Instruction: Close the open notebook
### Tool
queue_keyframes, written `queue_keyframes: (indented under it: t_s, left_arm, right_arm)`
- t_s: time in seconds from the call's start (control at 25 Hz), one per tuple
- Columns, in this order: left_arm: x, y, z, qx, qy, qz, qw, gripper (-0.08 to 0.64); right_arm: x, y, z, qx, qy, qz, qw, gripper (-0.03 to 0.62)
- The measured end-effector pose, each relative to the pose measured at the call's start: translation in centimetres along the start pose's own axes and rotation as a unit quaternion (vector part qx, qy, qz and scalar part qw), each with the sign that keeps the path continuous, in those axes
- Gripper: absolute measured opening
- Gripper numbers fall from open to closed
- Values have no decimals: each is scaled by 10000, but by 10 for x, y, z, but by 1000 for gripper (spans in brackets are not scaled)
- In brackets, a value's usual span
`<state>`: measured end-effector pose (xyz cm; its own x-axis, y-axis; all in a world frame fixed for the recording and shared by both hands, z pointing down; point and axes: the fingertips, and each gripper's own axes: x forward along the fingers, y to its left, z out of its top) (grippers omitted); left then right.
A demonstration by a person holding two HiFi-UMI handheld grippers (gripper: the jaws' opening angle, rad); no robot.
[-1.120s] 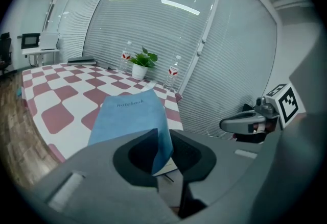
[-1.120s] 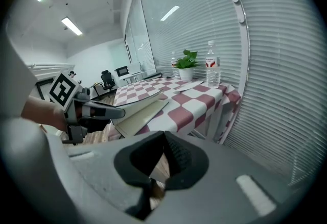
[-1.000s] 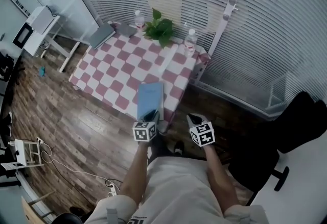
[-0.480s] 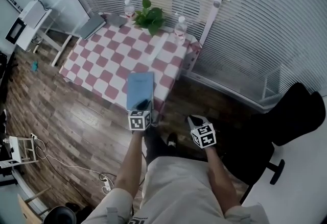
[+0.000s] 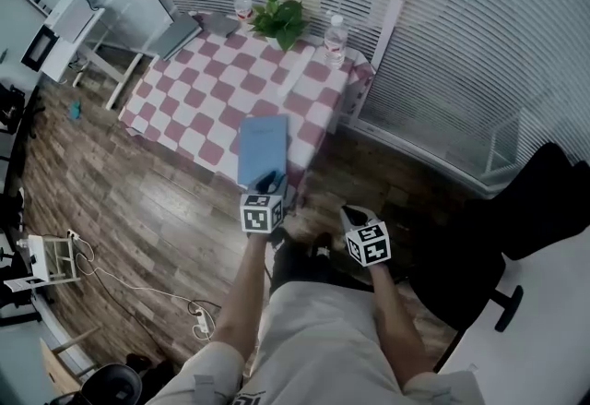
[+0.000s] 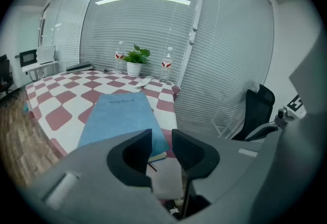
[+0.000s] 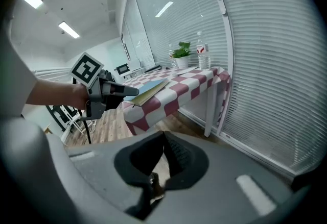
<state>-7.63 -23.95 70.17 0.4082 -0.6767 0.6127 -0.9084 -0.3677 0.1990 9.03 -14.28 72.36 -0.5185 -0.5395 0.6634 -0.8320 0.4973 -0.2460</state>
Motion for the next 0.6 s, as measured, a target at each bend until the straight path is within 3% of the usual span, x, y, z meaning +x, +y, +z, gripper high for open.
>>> queue_keyframes:
  t_s: [0.24,0.4,0.6]
  left_arm:
    - [-25,2,-9,-90,-30,119,9999,112]
    - [-49,10,-7,-257,-206,288,9990,112]
    - [-96,26,-1,-638,-567,526,9950,111]
  right_arm:
    - [4,6,16,279,-323,-26,9991,2]
    - [8,9,40,563,-651,-106,9962,2]
    - [11,43,67,586,-947,-33,9938,2]
